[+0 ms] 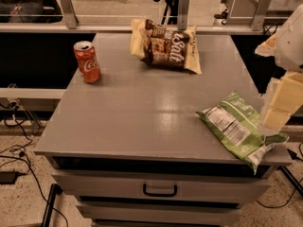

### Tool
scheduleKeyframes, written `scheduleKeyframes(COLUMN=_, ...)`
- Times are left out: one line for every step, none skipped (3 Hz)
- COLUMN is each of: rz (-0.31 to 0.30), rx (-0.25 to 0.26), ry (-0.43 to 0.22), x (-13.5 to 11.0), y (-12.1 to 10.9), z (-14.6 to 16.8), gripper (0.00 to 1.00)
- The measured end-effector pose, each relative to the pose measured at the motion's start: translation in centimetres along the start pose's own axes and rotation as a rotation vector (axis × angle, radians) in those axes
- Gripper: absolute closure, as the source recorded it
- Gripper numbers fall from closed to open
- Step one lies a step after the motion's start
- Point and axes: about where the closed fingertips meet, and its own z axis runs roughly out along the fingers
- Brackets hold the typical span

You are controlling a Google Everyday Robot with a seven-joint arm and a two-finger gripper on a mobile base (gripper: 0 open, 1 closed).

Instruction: Pick green jalapeno chip bag

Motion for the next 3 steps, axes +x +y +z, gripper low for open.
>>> scheduleKeyframes(rz=0.0, rx=0.0, ry=0.0, x=0.0, y=0.0, z=0.0, gripper=0.0)
scheduleKeyframes(rz=0.038, rx=-0.04, ry=0.002, x=0.8, y=-0.2, z=2.2, gripper=0.0)
scheduleKeyframes(rz=0.091, rx=-0.095, ry=0.003, x=2.3, y=0.0, z=6.1, gripper=0.0)
